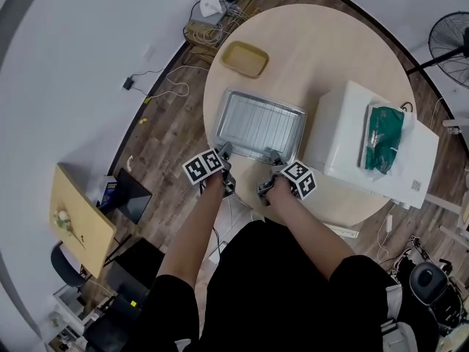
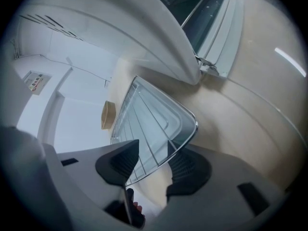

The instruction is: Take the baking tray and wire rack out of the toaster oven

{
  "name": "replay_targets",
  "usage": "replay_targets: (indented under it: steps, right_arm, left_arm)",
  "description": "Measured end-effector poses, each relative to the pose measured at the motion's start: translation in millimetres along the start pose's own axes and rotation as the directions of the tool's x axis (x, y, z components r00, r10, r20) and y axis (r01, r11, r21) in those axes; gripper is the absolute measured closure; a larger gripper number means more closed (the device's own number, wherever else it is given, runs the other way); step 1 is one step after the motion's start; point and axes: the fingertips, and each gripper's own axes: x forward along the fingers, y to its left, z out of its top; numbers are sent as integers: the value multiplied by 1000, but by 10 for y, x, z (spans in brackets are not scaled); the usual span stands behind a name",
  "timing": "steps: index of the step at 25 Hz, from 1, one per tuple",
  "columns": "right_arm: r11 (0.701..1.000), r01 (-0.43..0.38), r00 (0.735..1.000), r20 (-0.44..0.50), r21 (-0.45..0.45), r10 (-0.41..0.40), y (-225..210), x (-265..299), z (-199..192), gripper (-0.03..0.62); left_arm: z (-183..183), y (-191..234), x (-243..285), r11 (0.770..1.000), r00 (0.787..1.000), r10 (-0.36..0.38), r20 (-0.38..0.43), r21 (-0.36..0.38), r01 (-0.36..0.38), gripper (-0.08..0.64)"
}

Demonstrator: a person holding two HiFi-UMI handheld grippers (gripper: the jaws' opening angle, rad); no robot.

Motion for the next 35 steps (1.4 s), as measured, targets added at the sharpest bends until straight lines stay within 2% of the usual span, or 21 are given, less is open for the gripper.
replay_targets:
  steps: [8,12,17,21,30,35]
  right_arm:
    - [999,2,1000,1,-51,-2,64,-18,-44,349]
    - [998,9,1000,-12,-69,-10,73,-48,-106,319]
    - [996,22,999,-30,-92,-25,90,-83,-182,308]
    - [990,42,995,-89,-133,-54,79,-68,-192,308]
    - [993,67,987,-138,-98,-80,56,-33,-201,308]
    - [995,35,984,-171,-91,-50,88,-51,-323,310]
  left_arm:
    - [-104,3,-42,999,999,-33,-7,-39,32,313]
    - [-66,-1,-61,999,1000,-14,-2,31,14,313]
    - [-32,8,-65,999,1000,-29,-2,19,30,313]
    - [-24,-19,-62,998,999,-45,-7,43,45,313]
    - [-18,-29,38,998,999,-53,-7,21,53,313]
    - [-56,-67,86,997,997,-71,-20,15,71,313]
